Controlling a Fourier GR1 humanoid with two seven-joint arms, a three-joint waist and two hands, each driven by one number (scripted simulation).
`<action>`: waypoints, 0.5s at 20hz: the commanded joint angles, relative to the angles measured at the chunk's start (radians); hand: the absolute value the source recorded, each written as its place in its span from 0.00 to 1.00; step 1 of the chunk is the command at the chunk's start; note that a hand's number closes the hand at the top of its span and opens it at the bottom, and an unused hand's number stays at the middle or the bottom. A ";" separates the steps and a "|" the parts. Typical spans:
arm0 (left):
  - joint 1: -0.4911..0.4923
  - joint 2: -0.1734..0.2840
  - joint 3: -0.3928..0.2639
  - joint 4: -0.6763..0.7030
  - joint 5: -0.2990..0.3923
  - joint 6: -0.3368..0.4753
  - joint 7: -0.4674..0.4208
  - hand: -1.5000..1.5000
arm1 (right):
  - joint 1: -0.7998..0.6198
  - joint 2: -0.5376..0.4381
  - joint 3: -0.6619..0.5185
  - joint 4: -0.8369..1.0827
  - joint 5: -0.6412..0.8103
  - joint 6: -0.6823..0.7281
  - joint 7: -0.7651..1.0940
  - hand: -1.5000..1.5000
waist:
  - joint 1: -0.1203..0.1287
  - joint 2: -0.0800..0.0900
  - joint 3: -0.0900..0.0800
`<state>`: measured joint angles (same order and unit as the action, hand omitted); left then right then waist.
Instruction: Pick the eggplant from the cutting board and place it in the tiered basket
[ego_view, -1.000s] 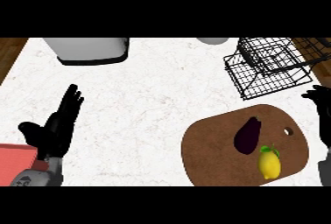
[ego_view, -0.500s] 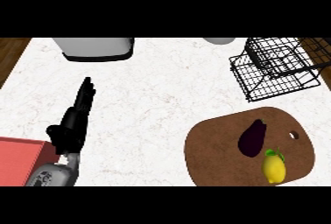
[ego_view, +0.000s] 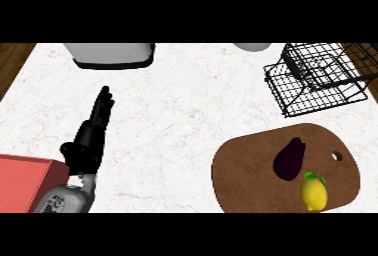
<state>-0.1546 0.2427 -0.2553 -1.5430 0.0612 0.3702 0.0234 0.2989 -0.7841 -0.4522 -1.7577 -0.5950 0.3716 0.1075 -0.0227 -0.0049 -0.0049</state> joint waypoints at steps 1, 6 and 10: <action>-0.038 -0.006 0.000 0.010 -0.019 0.014 0.020 0.50 | 0.021 -0.179 0.018 -0.127 0.171 0.012 0.104 0.00 | 0.009 0.006 -0.001; 0.007 0.003 -0.020 -0.008 -0.017 -0.023 -0.009 0.50 | -0.043 -0.299 0.107 -0.260 0.251 -0.036 0.339 0.00 | 0.049 0.009 0.001; -0.032 -0.006 -0.001 0.031 -0.015 -0.037 -0.015 0.50 | -0.176 -0.337 0.251 -0.351 0.222 -0.114 0.580 0.00 | 0.054 0.012 0.002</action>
<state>-0.1787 0.2307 -0.2653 -1.5242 0.0405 0.3581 0.0147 0.2048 -1.0778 -0.3144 -2.0246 -0.3994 0.3186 0.5063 0.0194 0.0044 -0.0042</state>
